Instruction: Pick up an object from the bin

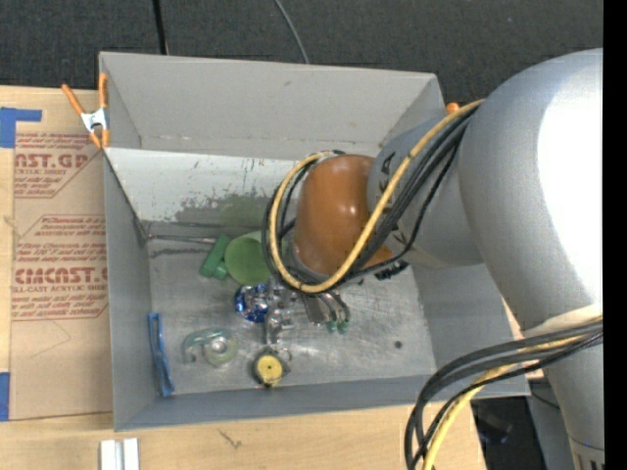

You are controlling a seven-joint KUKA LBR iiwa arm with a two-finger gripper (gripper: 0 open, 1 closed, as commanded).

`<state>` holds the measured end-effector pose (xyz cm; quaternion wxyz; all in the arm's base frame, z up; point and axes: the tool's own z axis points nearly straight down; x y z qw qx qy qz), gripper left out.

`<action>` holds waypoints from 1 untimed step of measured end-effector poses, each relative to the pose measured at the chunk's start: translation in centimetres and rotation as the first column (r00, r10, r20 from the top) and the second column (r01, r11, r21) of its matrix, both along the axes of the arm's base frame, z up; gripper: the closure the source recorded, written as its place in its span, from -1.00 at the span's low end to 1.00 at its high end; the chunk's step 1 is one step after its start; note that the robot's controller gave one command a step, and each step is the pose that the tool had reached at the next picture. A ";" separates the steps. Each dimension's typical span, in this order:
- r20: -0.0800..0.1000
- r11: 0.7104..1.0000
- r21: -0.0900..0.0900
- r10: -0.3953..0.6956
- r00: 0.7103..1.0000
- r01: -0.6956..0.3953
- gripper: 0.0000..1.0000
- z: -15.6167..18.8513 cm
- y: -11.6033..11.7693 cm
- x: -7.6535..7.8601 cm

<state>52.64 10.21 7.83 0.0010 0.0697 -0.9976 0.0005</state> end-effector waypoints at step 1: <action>0.002 1.000 0.001 -0.001 1.000 0.001 1.00 0.0 0.0 0.0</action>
Offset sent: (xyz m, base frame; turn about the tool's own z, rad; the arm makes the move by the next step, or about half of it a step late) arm 0.0000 0.0000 0.0000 0.0000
